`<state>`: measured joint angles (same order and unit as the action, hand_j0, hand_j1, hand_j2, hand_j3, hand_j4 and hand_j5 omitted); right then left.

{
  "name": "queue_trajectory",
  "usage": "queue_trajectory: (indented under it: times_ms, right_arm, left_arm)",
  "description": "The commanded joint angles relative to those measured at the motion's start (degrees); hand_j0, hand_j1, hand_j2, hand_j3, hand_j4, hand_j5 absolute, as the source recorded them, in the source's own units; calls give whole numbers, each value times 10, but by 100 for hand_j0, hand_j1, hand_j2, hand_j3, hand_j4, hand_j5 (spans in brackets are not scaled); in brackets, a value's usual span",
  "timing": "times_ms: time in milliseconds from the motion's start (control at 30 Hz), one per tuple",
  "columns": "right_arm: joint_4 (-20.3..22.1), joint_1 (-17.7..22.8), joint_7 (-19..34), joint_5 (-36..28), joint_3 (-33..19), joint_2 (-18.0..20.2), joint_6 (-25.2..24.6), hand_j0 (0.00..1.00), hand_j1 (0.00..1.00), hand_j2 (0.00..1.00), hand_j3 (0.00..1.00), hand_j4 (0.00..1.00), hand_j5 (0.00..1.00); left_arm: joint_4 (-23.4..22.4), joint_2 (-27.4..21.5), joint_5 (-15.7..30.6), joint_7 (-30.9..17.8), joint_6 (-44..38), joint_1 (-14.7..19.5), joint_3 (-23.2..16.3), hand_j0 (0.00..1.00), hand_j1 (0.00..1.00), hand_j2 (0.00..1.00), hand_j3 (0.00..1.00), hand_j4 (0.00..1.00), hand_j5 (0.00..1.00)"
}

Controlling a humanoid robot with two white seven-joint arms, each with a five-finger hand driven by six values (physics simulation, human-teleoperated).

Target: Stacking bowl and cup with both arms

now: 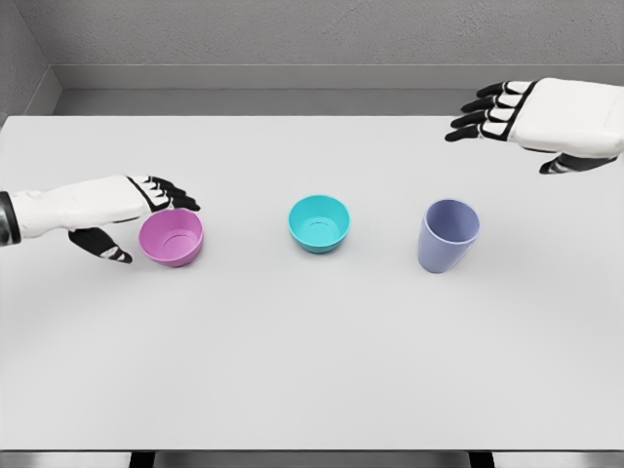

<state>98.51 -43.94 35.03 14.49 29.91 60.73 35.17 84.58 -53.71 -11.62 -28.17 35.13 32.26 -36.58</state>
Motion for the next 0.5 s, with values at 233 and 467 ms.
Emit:
queue_trajectory:
  times_ms: [233,467]
  right_arm:
    - [-1,-4,0,-3,0,25,-2,100,100,100,100,100,100]
    - [-8,10,0,-35,15,25,-2,100,100,100,100,100,100]
  left_arm:
    - [0,4,-4,-29,-1,2,-2,100,100,100,100,100,100]
    - [-12,26,-45,-40,-1,28,-2,100,100,100,100,100,100]
